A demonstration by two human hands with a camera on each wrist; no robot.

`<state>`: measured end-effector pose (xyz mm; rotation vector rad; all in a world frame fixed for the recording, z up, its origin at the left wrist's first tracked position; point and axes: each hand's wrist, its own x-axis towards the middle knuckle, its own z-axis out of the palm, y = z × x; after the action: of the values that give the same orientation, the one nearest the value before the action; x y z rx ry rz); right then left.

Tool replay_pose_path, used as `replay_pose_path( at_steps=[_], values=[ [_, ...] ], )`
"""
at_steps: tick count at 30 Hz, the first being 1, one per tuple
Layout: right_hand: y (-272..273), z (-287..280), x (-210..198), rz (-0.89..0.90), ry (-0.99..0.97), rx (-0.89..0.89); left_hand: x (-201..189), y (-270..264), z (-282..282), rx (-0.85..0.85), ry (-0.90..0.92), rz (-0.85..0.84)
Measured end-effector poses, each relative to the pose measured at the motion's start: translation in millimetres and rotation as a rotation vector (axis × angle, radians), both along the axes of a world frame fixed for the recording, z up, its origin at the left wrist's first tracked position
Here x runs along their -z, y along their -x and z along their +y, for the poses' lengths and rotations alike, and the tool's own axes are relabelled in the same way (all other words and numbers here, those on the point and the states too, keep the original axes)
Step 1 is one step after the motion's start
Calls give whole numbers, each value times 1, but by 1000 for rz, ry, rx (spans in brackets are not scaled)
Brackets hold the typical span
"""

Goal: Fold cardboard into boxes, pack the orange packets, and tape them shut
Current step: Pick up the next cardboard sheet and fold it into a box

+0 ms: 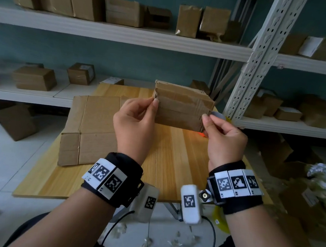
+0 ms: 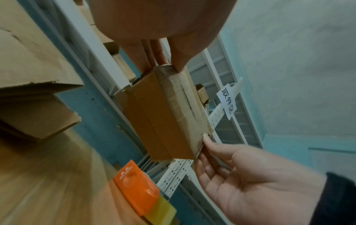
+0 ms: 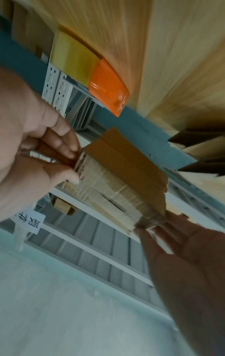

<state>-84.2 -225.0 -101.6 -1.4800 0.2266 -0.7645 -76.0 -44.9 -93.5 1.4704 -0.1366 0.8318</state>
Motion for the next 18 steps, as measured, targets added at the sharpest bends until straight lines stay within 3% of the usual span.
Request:
replay_pose_path(
  at_steps=[4,7,12,16,18],
  values=[
    [7,8,-2,173,124,-138,2,2,-6,-28,-275,117],
    [14,16,-7,255,131,-357,6,4,-11,21,-368,168],
    [10,16,-5,244,-248,-498,2,5,-12,177,-288,179],
    [1,6,-5,244,-496,-530,-4,11,-10,385,-49,17],
    [-3,-1,-5,245,-730,-603,-8,17,-9,476,-53,-43]
  ],
)
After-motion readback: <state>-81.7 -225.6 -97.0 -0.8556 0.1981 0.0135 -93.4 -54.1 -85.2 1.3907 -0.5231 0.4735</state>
